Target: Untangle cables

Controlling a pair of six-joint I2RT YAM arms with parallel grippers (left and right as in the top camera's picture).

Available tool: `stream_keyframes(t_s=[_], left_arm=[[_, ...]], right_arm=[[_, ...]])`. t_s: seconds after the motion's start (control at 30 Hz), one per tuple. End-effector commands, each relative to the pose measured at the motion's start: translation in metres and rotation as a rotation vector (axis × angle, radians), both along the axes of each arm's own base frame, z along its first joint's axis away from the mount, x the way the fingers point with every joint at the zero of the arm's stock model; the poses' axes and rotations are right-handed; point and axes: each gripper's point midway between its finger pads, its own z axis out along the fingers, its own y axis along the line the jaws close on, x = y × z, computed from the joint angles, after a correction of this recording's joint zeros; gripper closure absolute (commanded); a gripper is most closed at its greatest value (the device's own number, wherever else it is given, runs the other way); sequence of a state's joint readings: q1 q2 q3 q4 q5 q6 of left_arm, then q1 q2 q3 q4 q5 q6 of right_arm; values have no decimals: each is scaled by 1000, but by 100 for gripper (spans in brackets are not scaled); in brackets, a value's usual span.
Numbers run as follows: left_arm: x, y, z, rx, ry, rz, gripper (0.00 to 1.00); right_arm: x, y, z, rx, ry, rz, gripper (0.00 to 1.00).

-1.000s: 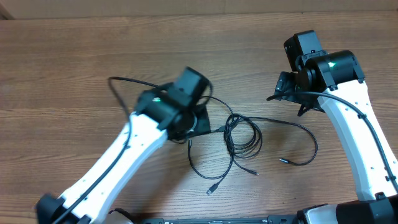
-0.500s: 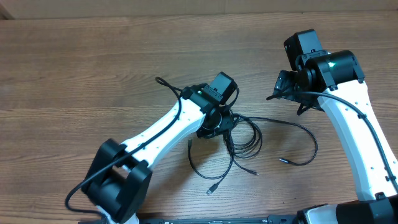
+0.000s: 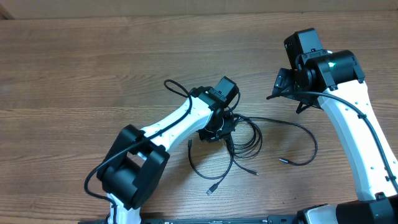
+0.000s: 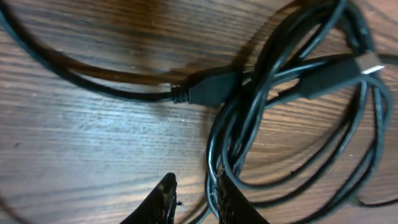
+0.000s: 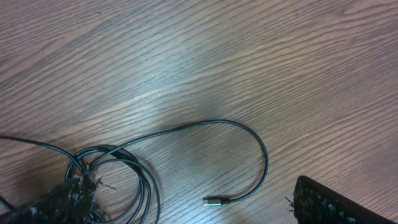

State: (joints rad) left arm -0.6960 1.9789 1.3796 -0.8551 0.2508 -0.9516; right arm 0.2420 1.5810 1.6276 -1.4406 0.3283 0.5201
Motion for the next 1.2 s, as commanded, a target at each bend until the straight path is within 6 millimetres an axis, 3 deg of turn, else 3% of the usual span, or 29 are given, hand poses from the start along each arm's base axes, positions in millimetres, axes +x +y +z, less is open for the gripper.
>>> stream_keyframes(t_s=[0.0,0.33,1.17], left_arm=[[-11,-4,-16,16,39,-16,78],[-8,-15,-20,-3,13,-33,72],[-10,-8,-24,88,-43,-58,72]], right_arm=[[2,0,9,9,-34,-9,0],[2,1,9,19,-32,-6,0],[1,1,8,19,-31,-6,0]])
